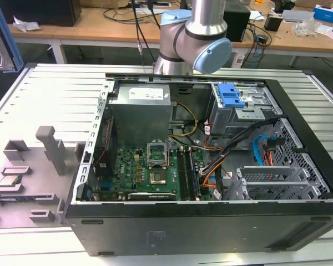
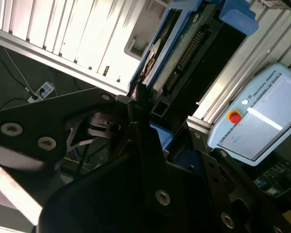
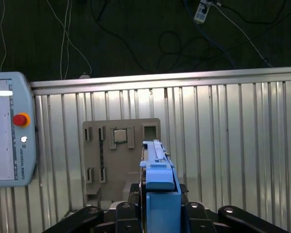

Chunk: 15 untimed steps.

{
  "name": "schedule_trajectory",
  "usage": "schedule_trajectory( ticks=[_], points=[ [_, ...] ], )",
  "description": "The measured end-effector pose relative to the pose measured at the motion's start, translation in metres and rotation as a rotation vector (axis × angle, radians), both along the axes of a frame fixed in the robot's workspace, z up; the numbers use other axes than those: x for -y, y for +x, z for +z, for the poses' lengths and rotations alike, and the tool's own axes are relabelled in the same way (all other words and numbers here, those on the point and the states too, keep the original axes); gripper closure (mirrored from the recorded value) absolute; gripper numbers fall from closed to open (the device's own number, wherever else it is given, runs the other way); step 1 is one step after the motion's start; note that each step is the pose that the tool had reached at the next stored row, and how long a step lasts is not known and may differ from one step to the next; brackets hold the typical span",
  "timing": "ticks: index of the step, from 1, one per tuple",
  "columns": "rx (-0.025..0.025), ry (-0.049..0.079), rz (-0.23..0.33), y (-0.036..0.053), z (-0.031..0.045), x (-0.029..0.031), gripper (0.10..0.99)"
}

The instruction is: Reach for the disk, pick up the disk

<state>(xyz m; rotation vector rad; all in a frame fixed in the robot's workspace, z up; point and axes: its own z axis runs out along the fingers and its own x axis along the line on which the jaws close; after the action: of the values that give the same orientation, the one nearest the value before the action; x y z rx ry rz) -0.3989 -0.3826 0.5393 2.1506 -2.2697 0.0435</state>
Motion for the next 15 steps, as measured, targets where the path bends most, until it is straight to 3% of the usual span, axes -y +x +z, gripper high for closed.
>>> schedule_trajectory(
  ticks=[4,12,15],
  points=[
    [-0.0001,0.000,0.000,0.0027,0.0004,0.0000,0.718],
    [-0.0006,0.000,0.000,0.0432,0.0003,0.0000,0.718],
    [-0.0012,0.000,0.000,0.0662,0.0003,-0.0002,0.718]
  ],
)
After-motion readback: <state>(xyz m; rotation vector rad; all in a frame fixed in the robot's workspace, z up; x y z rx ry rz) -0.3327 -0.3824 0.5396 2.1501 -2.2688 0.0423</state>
